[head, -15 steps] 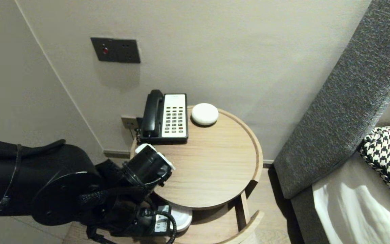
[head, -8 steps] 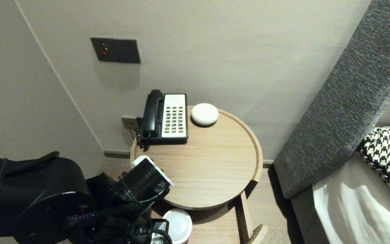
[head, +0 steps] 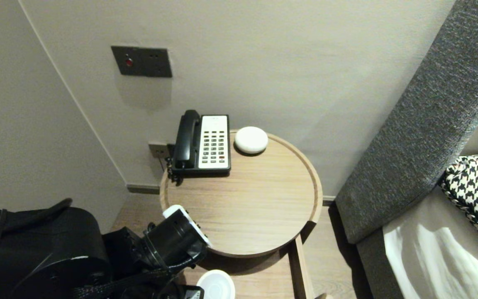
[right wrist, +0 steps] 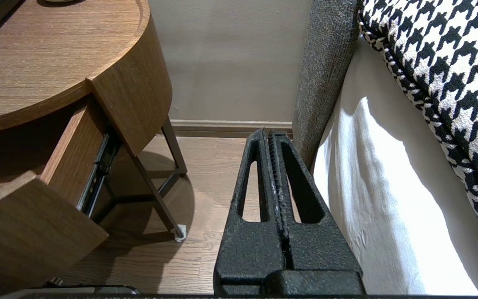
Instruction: Open the nightstand drawer
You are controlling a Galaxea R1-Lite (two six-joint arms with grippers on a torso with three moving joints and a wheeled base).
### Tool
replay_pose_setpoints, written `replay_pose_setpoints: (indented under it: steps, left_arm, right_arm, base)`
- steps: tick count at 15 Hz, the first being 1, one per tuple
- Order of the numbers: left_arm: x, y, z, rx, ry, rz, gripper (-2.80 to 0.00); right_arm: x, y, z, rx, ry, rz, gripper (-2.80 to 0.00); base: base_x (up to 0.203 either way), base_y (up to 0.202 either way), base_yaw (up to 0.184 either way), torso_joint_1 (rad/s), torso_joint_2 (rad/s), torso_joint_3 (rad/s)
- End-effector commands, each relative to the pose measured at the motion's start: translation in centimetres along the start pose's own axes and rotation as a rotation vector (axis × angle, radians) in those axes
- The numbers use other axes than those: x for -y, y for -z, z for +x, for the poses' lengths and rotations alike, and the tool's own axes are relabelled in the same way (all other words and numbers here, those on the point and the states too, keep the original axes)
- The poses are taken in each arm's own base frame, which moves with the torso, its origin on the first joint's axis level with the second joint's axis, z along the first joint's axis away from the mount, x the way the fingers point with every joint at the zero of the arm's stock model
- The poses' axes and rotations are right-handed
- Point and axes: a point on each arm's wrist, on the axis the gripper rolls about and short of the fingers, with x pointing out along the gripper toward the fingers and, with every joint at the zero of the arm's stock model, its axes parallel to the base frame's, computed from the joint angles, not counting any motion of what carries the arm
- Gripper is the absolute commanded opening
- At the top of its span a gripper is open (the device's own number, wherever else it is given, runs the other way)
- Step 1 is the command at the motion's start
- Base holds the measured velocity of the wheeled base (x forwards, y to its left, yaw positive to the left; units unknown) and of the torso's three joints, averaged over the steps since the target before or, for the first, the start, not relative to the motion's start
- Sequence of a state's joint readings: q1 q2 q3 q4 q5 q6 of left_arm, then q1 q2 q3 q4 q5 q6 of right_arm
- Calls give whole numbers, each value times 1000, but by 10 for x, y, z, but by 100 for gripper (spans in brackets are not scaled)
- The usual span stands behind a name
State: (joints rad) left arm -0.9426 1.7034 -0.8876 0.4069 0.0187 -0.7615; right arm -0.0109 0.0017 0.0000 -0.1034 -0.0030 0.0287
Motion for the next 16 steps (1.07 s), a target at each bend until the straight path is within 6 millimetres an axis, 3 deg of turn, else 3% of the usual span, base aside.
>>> replay_pose_setpoints:
  steps: [1, 10, 13, 16]
  left_arm:
    - [2, 7, -1, -13, 0, 7, -280]
    - [1, 17, -11, -5, 20, 16, -280]
    - [5, 13, -27, 56, 62, 31, -280]
    - [13, 3, -57, 75, 72, 44, -280]
  right_arm:
    - [0, 11, 2, -40, 1, 0, -280]
    - [0, 11, 2, -40, 1, 0, -280]
    - [0, 11, 2, -40, 1, 0, -280]
    - [0, 11, 2, -40, 1, 0, -280]
  base:
    - [0, 0, 0, 0, 0, 0]
    - [0, 0, 0, 0, 0, 0]
    - [0, 0, 0, 0, 0, 0]
    - [0, 0, 0, 0, 0, 0]
